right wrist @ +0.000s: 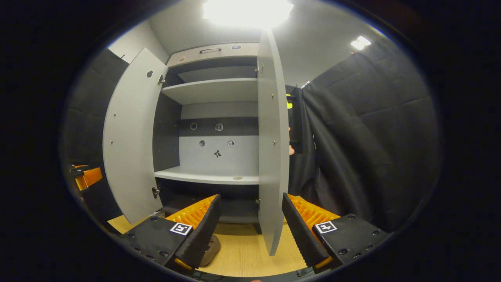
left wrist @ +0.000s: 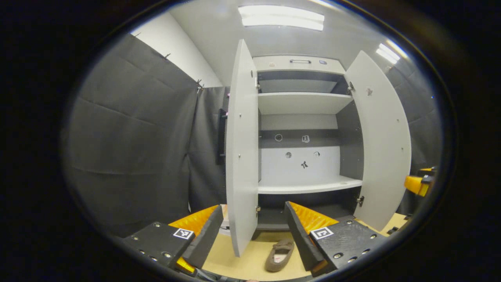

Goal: Grab one shoe with the right hand and put it into the shoe cabinet, grab the other shoe with the left hand and put it into the shoe cabinet; then close the right door with the right hand and the left door with the left hand.

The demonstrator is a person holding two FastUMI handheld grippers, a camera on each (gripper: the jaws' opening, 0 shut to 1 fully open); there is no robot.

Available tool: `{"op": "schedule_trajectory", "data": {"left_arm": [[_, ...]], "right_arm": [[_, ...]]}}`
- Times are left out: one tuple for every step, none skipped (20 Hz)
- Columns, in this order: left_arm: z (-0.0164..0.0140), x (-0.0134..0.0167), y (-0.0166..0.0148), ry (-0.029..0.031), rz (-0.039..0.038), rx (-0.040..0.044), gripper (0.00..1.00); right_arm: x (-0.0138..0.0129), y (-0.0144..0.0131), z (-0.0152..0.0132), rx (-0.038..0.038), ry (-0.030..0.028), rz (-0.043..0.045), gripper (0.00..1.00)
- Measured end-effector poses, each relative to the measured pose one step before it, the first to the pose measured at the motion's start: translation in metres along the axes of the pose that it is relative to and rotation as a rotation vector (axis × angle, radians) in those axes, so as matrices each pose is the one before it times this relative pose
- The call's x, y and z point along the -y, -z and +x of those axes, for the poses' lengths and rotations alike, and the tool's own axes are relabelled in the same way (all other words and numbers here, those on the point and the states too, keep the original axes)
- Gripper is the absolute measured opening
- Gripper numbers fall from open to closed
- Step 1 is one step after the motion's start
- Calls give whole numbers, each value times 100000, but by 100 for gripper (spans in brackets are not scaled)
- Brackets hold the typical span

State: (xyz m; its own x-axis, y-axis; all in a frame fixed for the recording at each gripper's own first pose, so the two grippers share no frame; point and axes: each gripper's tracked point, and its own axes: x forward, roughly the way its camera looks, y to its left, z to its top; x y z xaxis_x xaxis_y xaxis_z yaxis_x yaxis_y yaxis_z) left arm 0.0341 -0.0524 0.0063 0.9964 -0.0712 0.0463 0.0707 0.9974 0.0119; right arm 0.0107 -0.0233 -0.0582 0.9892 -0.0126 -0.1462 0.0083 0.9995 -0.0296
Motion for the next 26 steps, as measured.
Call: {"op": "schedule_trajectory", "data": {"left_arm": [[157, 420, 161, -571, -310, 56, 95], [63, 337, 163, -738, -18, -220, 95], [-57, 383, 98, -780, 306, -12, 95], [-97, 267, 63, -799, 655, -297, 95], [-343, 277, 207, -717, 835, -609, 95], [-162, 246, -55, -254, 746, -187, 92], [-56, 358, -15, 430, 859, 288, 92], [103, 185, -198, 179, 1058, 500, 93], [195, 58, 63, 145, 967, 539, 95], [372, 139, -70, 360, 452, 812, 95], [534, 301, -8, 790, -161, 1071, 95], [650, 142, 42, 494, -111, -24, 95], [390, -147, 193, -57, 177, -21, 96], [570, -173, -234, -221, 301, 1288, 92], [424, -284, -144, -507, 346, 1019, 92], [292, -175, 58, -111, 241, 58, 95], [289, -221, 269, 5, 349, -293, 95], [319, -405, 184, -465, 869, -347, 95], [115, -505, 296, -747, 1223, -538, 95], [114, -450, 305, -906, 1191, -909, 95], [-34, -532, 448, -745, 709, -778, 89], [-41, -504, 295, -744, 334, -768, 92], [1, -524, 253, -986, 153, -830, 92], [-115, -543, 315, -1190, 104, -852, 92], [-34, -594, 293, -1361, 149, -674, 89], [-74, -583, 124, -1344, -121, -495, 92]], "right_arm": [[-476, 1123, 599, -3539, -2007, -231, 98], [-581, 1053, 524, -2853, -2379, 64, 98], [-546, 752, 620, -1755, -2385, 377, 98], [-618, 659, 532, -1245, -2563, 680, 98], [-642, 885, 522, -1411, -2030, 565, 98], [-520, 850, 602, -1916, -1594, 213, 98], [-597, 953, 690, -2350, -1951, 265, 98], [-582, 917, 744, -2457, -1796, 282, 98], [-453, 994, 921, -2802, -1464, 308, 98], [-346, 985, 1059, -3312, -1153, 252, 98], [-519, 1054, 1141, -3616, -1127, 284, 98], [-632, 1316, 1053, -5282, -1655, 15, 98], [-627, 1316, 1119, -5241, -1962, 133, 98], [-616, 1097, 1020, -4015, -1888, -33, 98], [-405, 1130, 1115, -4164, -1141, -502, 98], [-265, 1118, 1075, -4116, -300, -653, 98], [-23, 807, 984, -3591, -494, -85, 98], [-216, 571, 1041, -2953, -1054, 419, 98], [-158, 772, 660, -2699, -387, 338, 98], [45, 531, 881, -2852, -198, 148, 99], [-200, 680, 997, -2683, -458, 557, 98], [-163, 636, 869, -3407, -509, 859, 98], [-70, 777, 1058, -2874, 30, 1095, 96], [232, 337, 924, -2524, 304, 931, 96], [115, 513, 537, -2463, 423, 721, 89], [190, 353, 741, -2557, 386, 483, 94]]}}
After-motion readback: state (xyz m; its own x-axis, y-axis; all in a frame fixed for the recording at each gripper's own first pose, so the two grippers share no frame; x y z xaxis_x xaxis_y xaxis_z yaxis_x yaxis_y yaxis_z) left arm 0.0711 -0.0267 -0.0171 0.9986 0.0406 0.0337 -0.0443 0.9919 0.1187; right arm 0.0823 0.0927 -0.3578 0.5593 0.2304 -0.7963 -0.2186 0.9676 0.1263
